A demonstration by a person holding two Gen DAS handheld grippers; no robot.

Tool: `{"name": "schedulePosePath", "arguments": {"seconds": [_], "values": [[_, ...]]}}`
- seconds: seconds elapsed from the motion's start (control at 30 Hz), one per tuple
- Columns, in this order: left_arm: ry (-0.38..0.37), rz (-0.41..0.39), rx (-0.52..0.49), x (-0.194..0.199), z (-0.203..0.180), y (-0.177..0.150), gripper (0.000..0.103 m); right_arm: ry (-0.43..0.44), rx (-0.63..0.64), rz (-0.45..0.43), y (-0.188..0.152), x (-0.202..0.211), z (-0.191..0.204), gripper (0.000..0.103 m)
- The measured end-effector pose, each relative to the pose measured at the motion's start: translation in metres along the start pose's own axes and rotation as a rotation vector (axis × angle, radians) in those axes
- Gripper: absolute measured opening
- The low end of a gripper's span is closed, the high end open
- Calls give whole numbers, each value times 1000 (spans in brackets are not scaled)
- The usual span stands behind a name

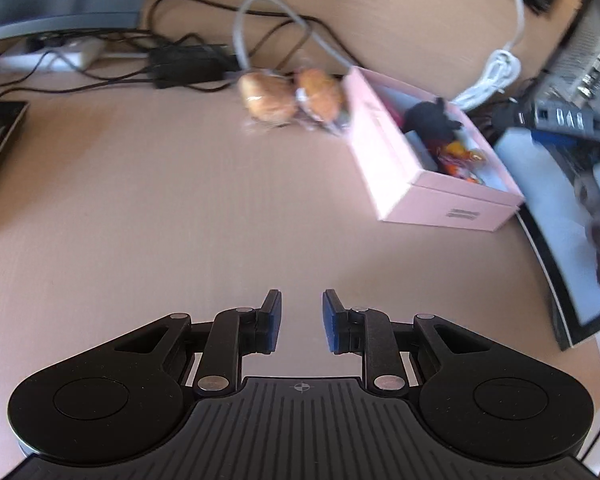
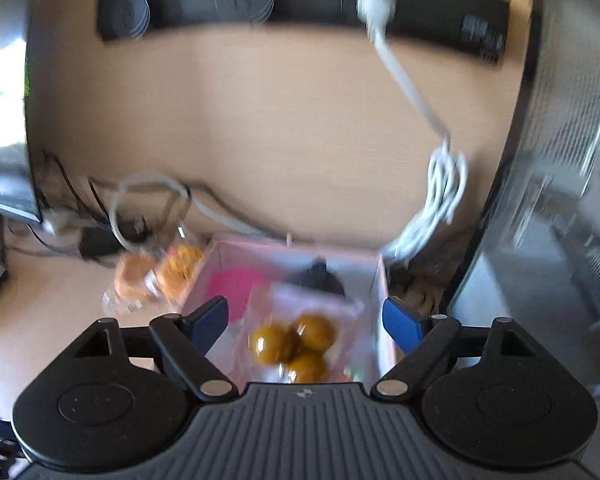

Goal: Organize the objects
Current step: 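Drop the cylinder into the pink box with the left tool while the right tool drops the candies in, then grasp the yellow-labeled packaged bread bun with the left tool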

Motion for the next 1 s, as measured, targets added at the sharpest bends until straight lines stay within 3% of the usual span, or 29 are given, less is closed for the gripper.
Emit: {"name": "schedulePosePath", "arguments": {"seconds": [0.13,0.4,0.57,0.67,0.73,0.8,0.87,1.0], "values": [[-21,-27,38,0,9,16,24,51,-55,73,-23,-7,5,85],[-89,-126,-59,-27,-23,126,24,27,-4,108,-74,20,15,90],[-47,-74,-39,-80,-28,188,24,9,-47,150,-101,36,13,93],[3,-27,-73,-109,-32,202,25,-22,-44,176,-124,43,15,94],[48,11,-107,-127,-34,206,32,-36,-22,196,-137,46,17,94],[62,47,-139,-142,-38,208,54,-51,-6,207,-145,48,18,94],[65,85,-154,-156,-42,208,64,-58,-16,215,-149,49,17,94],[29,86,-116,-166,-36,212,64,-67,-57,227,-150,47,10,95]]}}
Point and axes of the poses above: each gripper's, at about its wrist camera, not at the fingertips, and x roughly against the way its jaws point, z to its left, y to its top, the point moved 2 cm from there along -x, roughly the way its jaws point, and after that the axes turned 6 degrees about z, right-handed, at the moved point
